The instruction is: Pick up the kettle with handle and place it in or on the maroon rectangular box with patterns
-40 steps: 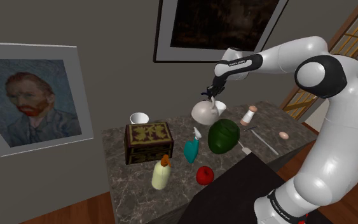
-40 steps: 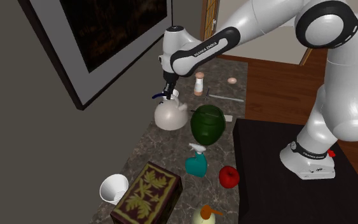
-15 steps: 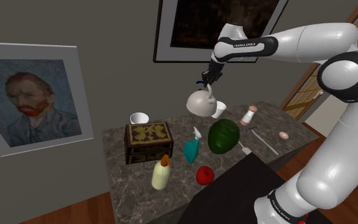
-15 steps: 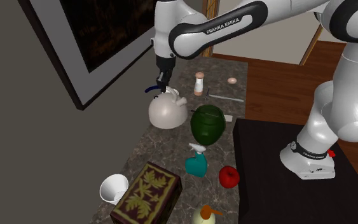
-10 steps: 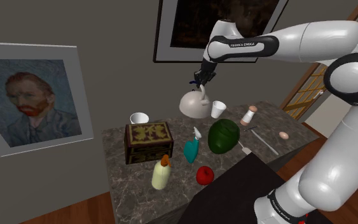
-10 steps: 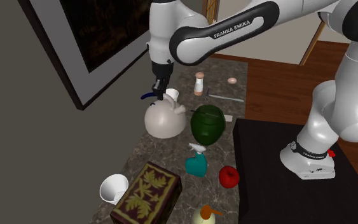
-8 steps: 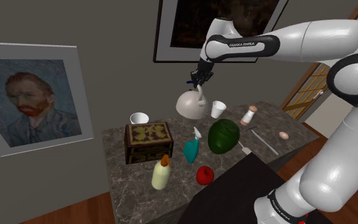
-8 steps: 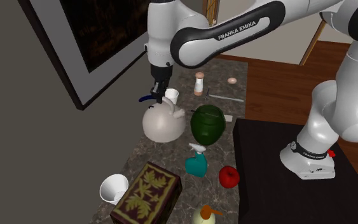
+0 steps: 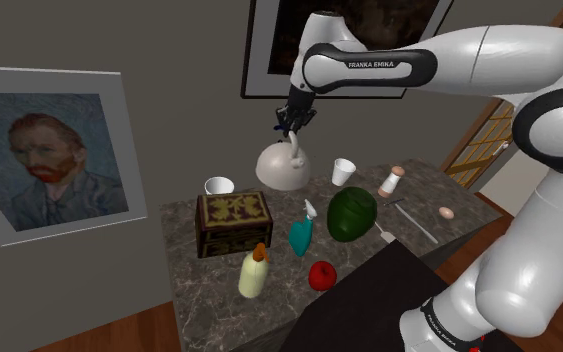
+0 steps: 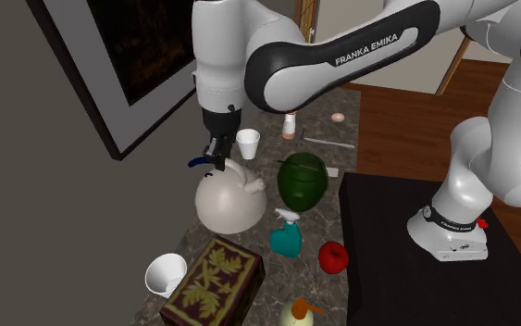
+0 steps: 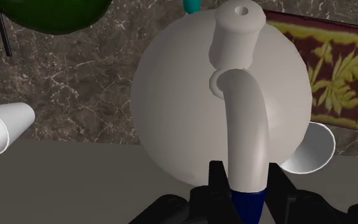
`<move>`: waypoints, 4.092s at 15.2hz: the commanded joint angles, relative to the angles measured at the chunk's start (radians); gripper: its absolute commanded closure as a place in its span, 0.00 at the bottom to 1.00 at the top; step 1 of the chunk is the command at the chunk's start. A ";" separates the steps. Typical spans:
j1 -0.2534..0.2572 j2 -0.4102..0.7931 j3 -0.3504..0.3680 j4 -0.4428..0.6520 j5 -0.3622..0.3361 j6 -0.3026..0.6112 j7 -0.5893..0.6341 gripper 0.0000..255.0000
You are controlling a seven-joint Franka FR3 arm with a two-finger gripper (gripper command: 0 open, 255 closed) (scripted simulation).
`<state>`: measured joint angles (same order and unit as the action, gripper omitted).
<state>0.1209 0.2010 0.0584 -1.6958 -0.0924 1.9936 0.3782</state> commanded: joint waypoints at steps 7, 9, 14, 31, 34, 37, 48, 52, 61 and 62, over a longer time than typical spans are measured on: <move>0.111 0.082 0.059 0.164 -0.036 -0.095 0.170 1.00; 0.141 0.114 0.072 0.222 -0.046 -0.126 0.209 1.00; 0.184 0.166 0.086 0.289 -0.061 -0.147 0.265 1.00; 0.180 0.198 0.080 0.106 -0.077 0.065 0.291 1.00; 0.180 0.210 0.079 0.083 -0.081 0.100 0.296 1.00; 0.181 0.223 0.077 0.062 -0.085 0.134 0.301 1.00; 0.182 0.246 0.074 0.035 -0.092 0.183 0.310 1.00; 0.182 0.246 0.074 0.035 -0.093 0.183 0.310 0.00; 0.184 0.189 0.082 0.078 -0.078 0.083 0.300 0.00; 0.184 0.189 0.082 0.078 -0.078 0.083 0.300 0.00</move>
<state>0.3049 0.3921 0.1399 -1.6184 -0.1711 2.0806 0.6786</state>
